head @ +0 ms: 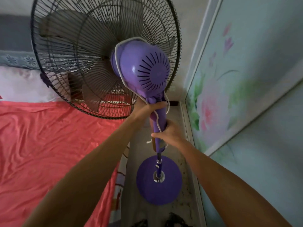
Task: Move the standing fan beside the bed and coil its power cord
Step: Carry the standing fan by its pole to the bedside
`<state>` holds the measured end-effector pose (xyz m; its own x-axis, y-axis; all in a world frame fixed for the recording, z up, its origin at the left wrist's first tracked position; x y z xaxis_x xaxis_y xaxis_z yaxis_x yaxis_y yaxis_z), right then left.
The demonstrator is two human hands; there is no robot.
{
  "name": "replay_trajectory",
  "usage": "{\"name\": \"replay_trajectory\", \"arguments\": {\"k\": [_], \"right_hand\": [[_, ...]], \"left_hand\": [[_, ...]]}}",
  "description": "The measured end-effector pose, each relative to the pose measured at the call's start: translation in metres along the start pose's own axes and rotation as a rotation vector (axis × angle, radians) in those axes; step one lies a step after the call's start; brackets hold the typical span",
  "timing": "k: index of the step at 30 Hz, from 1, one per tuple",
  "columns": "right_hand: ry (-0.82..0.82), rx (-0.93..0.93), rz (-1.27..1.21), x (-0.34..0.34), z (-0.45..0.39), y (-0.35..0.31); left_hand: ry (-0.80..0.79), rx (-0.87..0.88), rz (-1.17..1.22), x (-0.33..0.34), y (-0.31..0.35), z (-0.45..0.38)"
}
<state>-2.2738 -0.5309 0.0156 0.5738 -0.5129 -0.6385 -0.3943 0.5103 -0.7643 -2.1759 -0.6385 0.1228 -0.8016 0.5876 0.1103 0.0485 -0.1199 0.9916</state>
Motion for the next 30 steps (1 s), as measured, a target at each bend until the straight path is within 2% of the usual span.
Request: {"name": "replay_trajectory", "arguments": {"k": [7,19,30], "right_hand": [[-0.089,-0.031,-0.036,0.008,-0.116,0.009],[-0.276,-0.024,-0.114,0.054,-0.297,0.051],[-0.342,-0.031,-0.087,0.098,-0.367,0.083]], "left_hand": [[0.075,0.015,-0.026,0.018,-0.012,-0.098],[0.209,-0.042,-0.094,0.031,-0.080,-0.259],[0.236,-0.068,-0.060,0.026,-0.136,-0.313]]}}
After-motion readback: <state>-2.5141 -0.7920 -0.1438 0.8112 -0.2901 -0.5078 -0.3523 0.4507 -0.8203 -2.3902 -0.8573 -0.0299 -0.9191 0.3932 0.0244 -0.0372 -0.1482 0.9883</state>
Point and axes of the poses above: each hand's wrist, its own z-axis away from the middle knuckle, its own x-axis out of the palm, y = z × x, the point moved 1 cm from there along -z, towards the middle knuckle, and after that the axes turned 7 degrees about y, right-handed, at the moved point
